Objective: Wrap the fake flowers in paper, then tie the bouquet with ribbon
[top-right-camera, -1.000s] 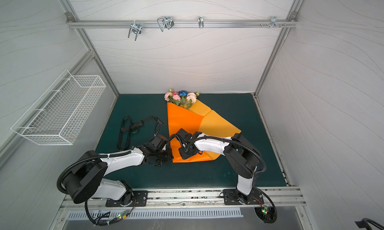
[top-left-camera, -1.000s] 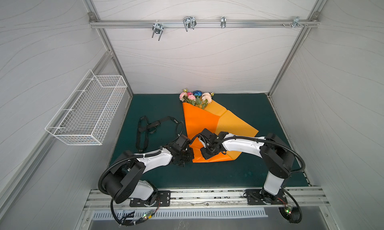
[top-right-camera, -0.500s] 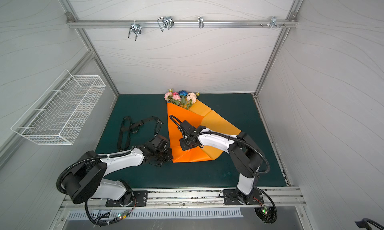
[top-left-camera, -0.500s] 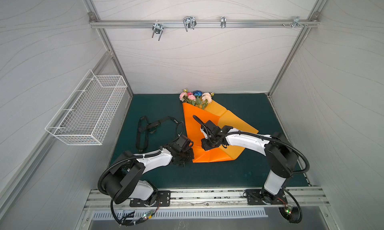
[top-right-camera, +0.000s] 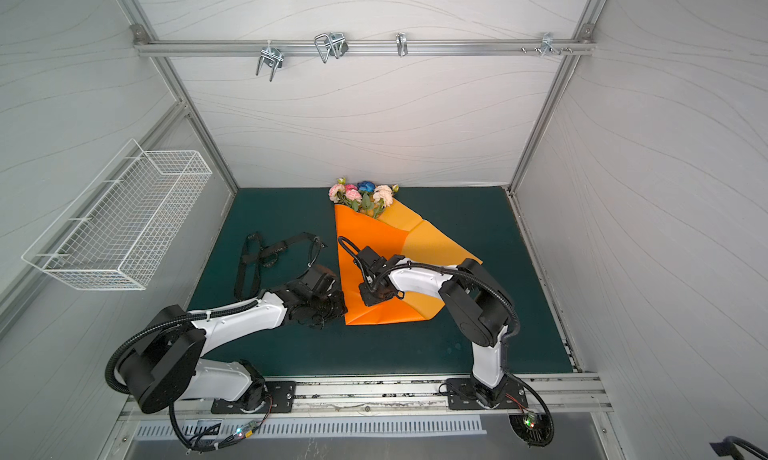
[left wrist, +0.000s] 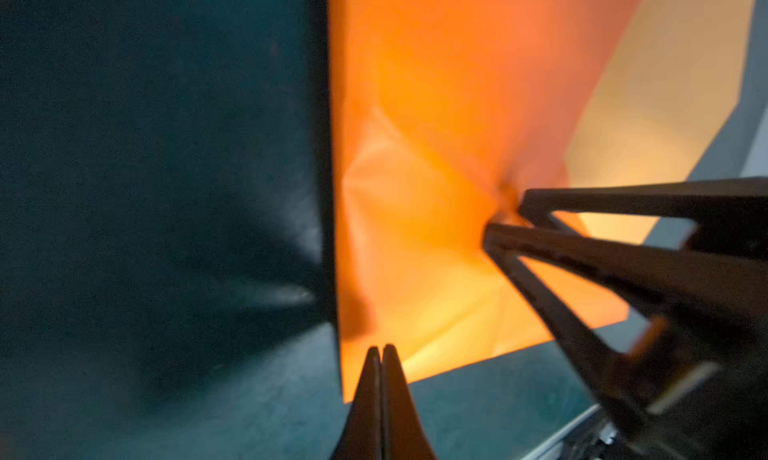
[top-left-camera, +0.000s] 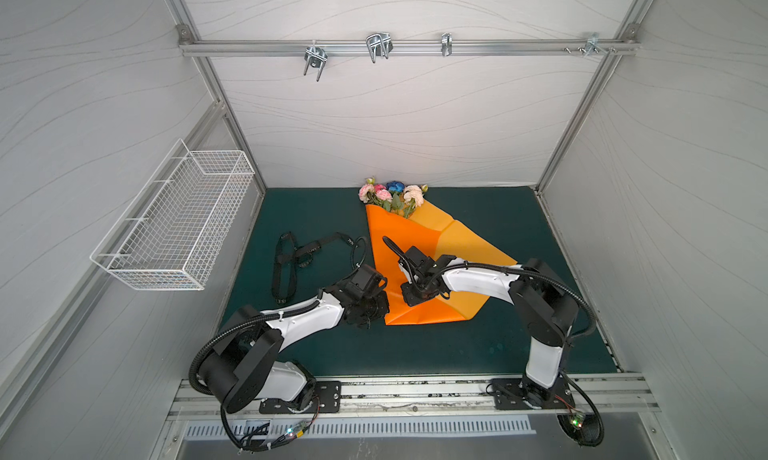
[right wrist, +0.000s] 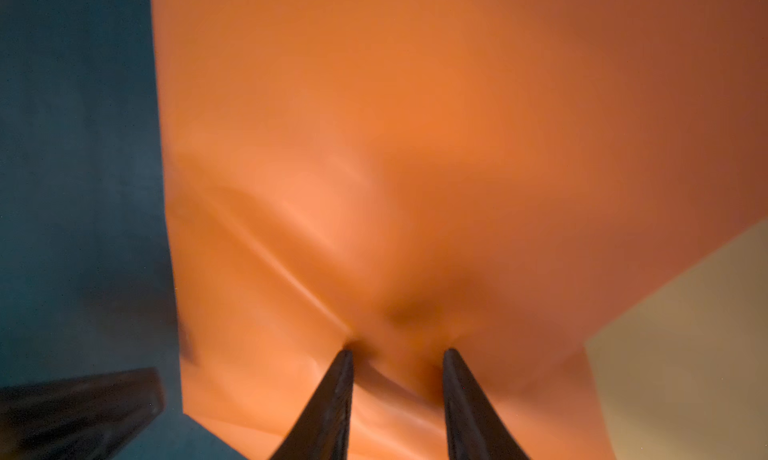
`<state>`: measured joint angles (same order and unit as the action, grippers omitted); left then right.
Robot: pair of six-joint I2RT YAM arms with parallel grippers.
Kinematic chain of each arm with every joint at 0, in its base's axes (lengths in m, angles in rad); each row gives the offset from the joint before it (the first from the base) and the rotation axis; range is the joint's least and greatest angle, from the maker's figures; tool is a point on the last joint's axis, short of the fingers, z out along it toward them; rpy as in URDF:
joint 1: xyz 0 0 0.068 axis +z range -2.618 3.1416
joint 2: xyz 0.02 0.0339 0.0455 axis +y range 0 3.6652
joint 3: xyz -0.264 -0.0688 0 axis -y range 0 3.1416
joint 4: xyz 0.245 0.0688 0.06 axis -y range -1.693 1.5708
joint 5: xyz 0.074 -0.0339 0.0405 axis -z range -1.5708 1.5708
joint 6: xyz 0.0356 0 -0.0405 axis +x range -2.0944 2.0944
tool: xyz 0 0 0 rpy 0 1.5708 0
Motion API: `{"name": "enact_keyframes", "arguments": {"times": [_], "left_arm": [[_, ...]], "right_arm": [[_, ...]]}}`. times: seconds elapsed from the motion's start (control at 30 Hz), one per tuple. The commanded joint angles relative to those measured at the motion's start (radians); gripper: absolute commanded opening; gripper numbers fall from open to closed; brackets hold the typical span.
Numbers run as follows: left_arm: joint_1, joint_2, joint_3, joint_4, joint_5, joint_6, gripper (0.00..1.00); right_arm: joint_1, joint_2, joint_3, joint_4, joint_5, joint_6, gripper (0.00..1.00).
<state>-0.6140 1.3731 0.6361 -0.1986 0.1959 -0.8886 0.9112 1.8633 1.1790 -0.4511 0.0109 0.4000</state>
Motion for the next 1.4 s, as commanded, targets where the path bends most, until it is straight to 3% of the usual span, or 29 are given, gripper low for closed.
{"name": "enact_keyframes", "arguments": {"times": [0.0,0.37,0.93,1.37], "left_arm": [[0.077,0.002,0.091,0.084,-0.024,0.022,0.00],[0.207,0.276,0.354,0.150,0.026,0.114,0.00],[0.395,0.579,0.491,0.250,0.124,0.071,0.00],[0.468,0.761,0.693,0.237,0.171,0.019,0.00]], "right_arm": [[-0.004,0.020,0.020,0.004,0.012,-0.032,0.38],[0.003,0.043,0.030,-0.002,-0.006,-0.042,0.38],[0.006,0.064,0.042,-0.012,-0.005,-0.049,0.38],[0.006,0.076,0.059,-0.027,-0.012,-0.064,0.38]]}}
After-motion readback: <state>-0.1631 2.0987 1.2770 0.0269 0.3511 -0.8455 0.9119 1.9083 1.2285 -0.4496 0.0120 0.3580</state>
